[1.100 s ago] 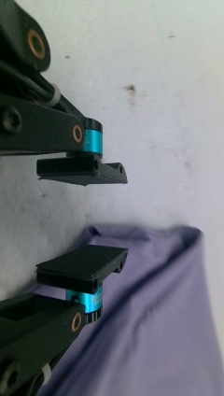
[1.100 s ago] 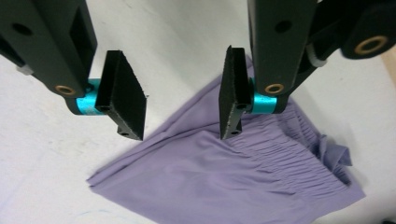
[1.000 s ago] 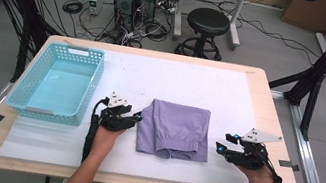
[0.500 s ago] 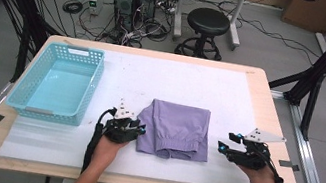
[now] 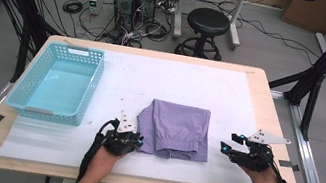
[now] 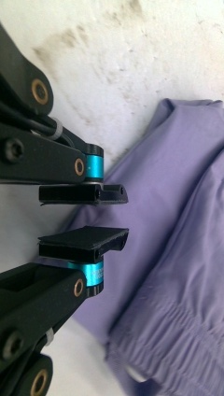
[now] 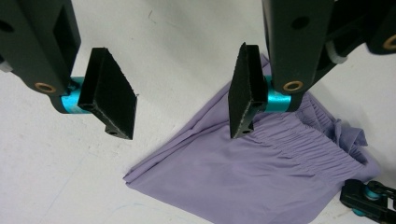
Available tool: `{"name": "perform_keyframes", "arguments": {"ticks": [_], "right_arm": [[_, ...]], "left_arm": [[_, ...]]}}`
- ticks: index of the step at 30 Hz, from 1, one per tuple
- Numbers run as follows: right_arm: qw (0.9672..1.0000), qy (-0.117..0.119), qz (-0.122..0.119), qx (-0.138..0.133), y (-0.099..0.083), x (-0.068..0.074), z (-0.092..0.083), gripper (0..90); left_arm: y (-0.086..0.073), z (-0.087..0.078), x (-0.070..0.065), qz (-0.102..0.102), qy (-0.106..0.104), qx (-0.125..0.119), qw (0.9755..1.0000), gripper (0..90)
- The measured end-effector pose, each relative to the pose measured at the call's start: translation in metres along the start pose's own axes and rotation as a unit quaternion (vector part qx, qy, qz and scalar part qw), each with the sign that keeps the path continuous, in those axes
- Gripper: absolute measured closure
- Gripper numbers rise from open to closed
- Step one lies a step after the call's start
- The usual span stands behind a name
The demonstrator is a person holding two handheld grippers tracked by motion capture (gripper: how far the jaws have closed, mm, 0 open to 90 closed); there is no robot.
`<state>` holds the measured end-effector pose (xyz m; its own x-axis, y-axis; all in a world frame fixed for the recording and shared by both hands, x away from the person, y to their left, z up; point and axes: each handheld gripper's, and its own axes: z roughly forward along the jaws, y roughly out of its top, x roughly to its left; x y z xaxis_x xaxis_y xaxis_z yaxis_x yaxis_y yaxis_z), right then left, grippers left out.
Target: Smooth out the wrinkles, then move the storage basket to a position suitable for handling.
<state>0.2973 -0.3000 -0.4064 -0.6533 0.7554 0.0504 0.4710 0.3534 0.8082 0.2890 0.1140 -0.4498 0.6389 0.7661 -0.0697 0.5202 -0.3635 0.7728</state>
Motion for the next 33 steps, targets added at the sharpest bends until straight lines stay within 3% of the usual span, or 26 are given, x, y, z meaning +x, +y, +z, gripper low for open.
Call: {"name": "perform_keyframes", "arguments": {"ticks": [2,3,4,5,6,9,11,12,13,14,16,22,33], "right_arm": [[1.0000,0.000,0.000,0.001,0.000,-0.001,0.000,42.8],[1.0000,-0.001,0.001,0.000,0.000,-0.001,0.000,42.8],[1.0000,-0.001,0.001,0.000,0.000,-0.001,0.000,42.8],[1.0000,-0.003,0.003,-0.004,0.001,-0.002,0.000,42.8],[1.0000,-0.003,0.005,-0.004,0.001,-0.002,-0.001,42.7],[0.9999,-0.009,0.008,-0.008,0.001,-0.004,-0.001,41.5],[0.9998,-0.015,0.010,-0.010,0.000,-0.006,-0.002,39.0],[0.9998,-0.015,0.010,-0.010,0.000,-0.006,-0.002,39.0],[0.9997,-0.020,0.010,-0.012,0.000,-0.007,-0.002,37.4],[0.9993,-0.031,0.015,-0.017,-0.002,-0.011,-0.002,32.4],[0.9991,-0.034,0.017,-0.018,-0.002,-0.011,-0.003,30.6],[0.9983,-0.044,0.023,-0.032,-0.002,-0.015,-0.007,27.3],[0.9978,-0.049,0.027,-0.035,-0.003,-0.017,-0.009,27.2]], "left_arm": [[-0.003,-0.005,0.003,-0.003,0.004,0.001,1.0000,74.8],[-0.004,-0.010,0.007,-0.019,0.004,-0.019,0.9996,73.7],[-0.004,-0.010,0.007,-0.019,0.004,-0.019,0.9996,71.6],[-0.003,-0.013,0.010,-0.031,0.000,-0.037,0.9988,67.6],[-0.001,-0.019,0.013,-0.044,-0.007,-0.066,0.9968,65.3],[0.004,-0.027,0.018,-0.062,-0.017,-0.116,0.9912,55.9],[0.006,-0.031,0.022,-0.068,-0.012,-0.140,0.9877,46.5],[0.006,-0.031,0.022,-0.068,-0.012,-0.140,0.9877,39.7],[0.008,-0.033,0.026,-0.077,-0.007,-0.153,0.9852,39.7],[0.009,-0.034,0.028,-0.083,-0.004,-0.159,0.9837,28.3],[0.010,-0.036,0.030,-0.086,0.001,-0.163,0.9829,26.0],[0.013,-0.045,0.034,-0.074,0.003,-0.191,0.9788,23.3],[0.017,-0.069,0.054,-0.072,0.021,-0.207,0.9755,23.4]]}}
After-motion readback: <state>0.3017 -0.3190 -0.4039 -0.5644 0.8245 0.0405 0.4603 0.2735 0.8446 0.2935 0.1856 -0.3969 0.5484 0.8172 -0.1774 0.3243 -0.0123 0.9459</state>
